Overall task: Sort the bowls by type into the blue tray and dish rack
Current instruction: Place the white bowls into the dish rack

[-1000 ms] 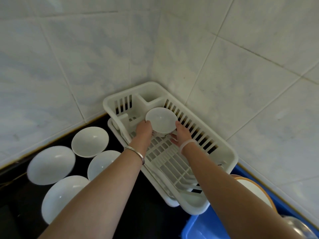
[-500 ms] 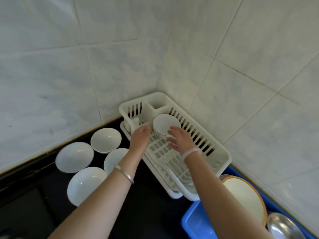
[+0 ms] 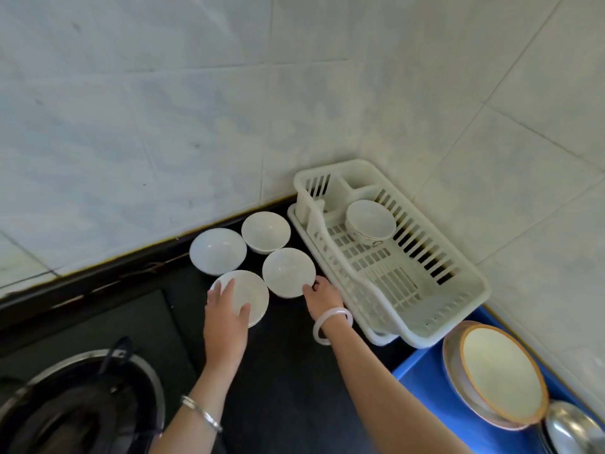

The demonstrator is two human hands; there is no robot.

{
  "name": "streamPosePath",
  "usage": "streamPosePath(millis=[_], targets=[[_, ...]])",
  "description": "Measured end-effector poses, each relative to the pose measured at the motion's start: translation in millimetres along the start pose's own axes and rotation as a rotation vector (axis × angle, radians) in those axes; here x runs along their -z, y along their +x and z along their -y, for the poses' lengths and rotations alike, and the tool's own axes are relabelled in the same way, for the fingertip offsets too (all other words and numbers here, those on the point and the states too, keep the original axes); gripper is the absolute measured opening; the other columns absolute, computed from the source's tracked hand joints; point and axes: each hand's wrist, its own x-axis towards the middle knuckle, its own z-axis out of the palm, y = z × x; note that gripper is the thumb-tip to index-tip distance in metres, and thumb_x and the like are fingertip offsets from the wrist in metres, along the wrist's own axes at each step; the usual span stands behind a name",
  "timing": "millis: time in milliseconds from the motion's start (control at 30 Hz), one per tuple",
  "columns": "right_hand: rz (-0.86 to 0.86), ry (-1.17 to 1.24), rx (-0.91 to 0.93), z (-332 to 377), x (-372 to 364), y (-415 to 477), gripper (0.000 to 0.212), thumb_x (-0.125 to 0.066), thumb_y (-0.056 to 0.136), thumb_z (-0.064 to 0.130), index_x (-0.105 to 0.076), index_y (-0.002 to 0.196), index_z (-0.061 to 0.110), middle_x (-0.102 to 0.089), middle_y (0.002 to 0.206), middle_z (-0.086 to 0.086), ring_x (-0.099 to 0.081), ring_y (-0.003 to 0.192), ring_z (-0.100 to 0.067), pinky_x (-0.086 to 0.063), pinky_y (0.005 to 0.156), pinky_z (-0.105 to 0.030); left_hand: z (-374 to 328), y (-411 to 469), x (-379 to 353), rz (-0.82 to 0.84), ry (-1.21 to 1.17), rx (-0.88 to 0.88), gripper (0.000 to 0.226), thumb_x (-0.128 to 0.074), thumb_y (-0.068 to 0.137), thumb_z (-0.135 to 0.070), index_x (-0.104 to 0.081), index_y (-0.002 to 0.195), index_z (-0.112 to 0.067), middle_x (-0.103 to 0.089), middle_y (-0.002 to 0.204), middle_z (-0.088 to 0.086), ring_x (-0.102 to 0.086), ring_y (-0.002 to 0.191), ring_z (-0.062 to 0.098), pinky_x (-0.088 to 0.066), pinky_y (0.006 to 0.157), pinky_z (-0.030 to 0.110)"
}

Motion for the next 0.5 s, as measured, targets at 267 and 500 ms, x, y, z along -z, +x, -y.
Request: streamPosePath(millis=[267,500], targets=[[-0.081,0.153,-0.164,0,-25,25,0.036,-0.050,0.088,0.010,-0.054,0.123,0.013,-0.058,0.089,-0.003,-0.059,0.072,-0.019,-0.056,0.075,-0.039,43,3,8,-0.014,-0.315,0.189,0.081,-0.061,0.086,-0.007,-0.015,0.149,-0.027,-0.033,0.152,0.007,-0.033,0.139,0.024,-0.030,0.112,0.046],[-0.131,0.490,-0.244,3,-22,26,0.035,-0.045,0.088,-0.003,-0.055,0.121,0.002,-0.061,0.103,-0.011,-0.058,0.059,-0.013,-0.058,0.072,-0.037,47,4,6,0.067,-0.617,0.309,0.060,-0.056,0.088,-0.006,-0.037,0.142,-0.024,-0.050,0.140,0.002,-0.045,0.128,0.018,-0.035,0.107,0.039]])
